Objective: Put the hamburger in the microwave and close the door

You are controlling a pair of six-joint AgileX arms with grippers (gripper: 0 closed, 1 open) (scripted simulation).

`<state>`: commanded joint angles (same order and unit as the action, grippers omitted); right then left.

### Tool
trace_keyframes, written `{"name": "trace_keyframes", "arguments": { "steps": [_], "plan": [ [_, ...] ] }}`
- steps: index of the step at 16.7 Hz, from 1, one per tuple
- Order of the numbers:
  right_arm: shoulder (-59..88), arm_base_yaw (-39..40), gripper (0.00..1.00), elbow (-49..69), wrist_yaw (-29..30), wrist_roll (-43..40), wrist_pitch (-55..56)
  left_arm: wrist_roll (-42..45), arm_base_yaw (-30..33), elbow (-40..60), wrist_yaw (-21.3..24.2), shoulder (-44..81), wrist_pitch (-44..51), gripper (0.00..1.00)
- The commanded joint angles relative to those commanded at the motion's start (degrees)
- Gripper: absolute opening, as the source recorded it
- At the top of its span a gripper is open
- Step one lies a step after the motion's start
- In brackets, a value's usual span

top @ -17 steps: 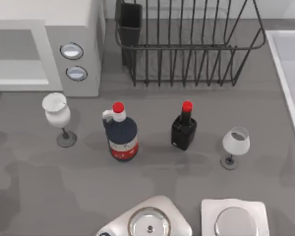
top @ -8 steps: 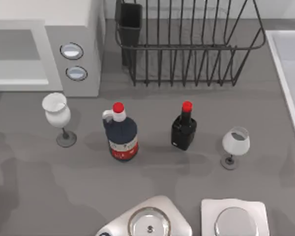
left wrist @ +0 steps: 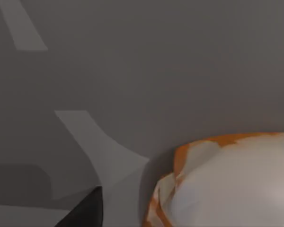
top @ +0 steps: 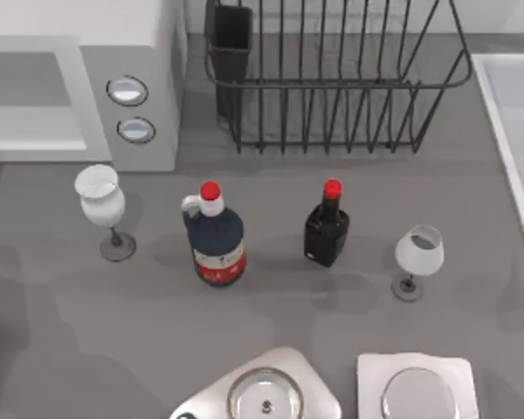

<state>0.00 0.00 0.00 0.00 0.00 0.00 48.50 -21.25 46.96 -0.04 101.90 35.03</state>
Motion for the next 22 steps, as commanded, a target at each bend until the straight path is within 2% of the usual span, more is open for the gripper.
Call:
{"name": "trace_keyframes", "arguments": {
  "steps": [4, 17, 22],
  "plan": [
    [0.0, 0.0, 1.0, 0.0, 0.0, 0.0, 0.0, 0.0, 0.0, -0.2, 0.0, 0.2, -0.2, 1.0],
    [0.0, 0.0, 1.0, 0.0, 0.0, 0.0, 0.0, 0.0, 0.0, -0.2, 0.0, 0.2, -0.2, 0.02],
    [0.0, 0.0, 1.0, 0.0, 0.0, 0.0, 0.0, 0.0, 0.0, -0.2, 0.0, 0.2, -0.2, 0.0]
  ]
}}
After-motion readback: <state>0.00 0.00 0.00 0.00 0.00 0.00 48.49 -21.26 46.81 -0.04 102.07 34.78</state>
